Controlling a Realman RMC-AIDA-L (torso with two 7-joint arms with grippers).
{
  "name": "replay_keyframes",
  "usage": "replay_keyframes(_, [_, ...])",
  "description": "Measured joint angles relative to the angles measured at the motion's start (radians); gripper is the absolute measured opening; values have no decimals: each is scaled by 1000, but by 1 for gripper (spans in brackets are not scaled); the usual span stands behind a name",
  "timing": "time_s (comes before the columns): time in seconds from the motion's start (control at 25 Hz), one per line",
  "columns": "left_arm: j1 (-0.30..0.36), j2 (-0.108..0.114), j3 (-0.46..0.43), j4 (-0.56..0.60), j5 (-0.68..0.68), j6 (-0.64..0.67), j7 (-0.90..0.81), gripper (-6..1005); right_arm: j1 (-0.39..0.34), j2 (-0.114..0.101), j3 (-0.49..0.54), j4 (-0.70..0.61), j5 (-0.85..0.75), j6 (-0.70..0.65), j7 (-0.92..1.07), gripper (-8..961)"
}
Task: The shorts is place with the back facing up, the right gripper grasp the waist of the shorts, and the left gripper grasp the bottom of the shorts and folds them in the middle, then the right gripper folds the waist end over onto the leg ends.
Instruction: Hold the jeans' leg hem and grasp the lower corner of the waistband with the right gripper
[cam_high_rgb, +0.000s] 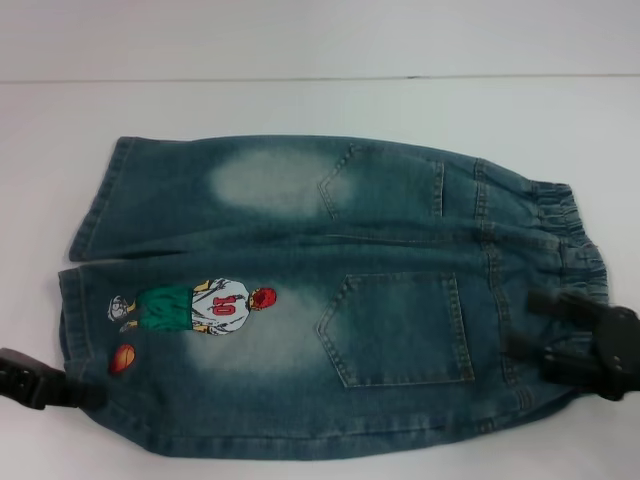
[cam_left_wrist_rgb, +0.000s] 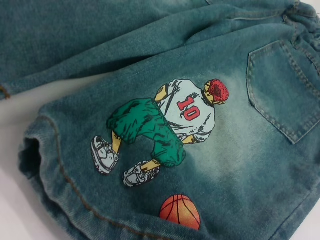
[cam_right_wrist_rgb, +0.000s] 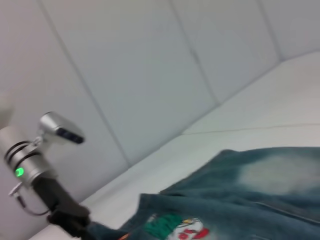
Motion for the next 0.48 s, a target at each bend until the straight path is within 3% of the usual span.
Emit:
replay_keyframes(0.16, [2, -1, -1, 0, -2, -1, -1, 94, -70, 2, 58, -6, -2, -3, -1, 918])
replay_keyframes(0.48, [-6, -1, -1, -21, -26, 3, -1, 94, -194, -13, 201, 2, -5, 1, 1, 916])
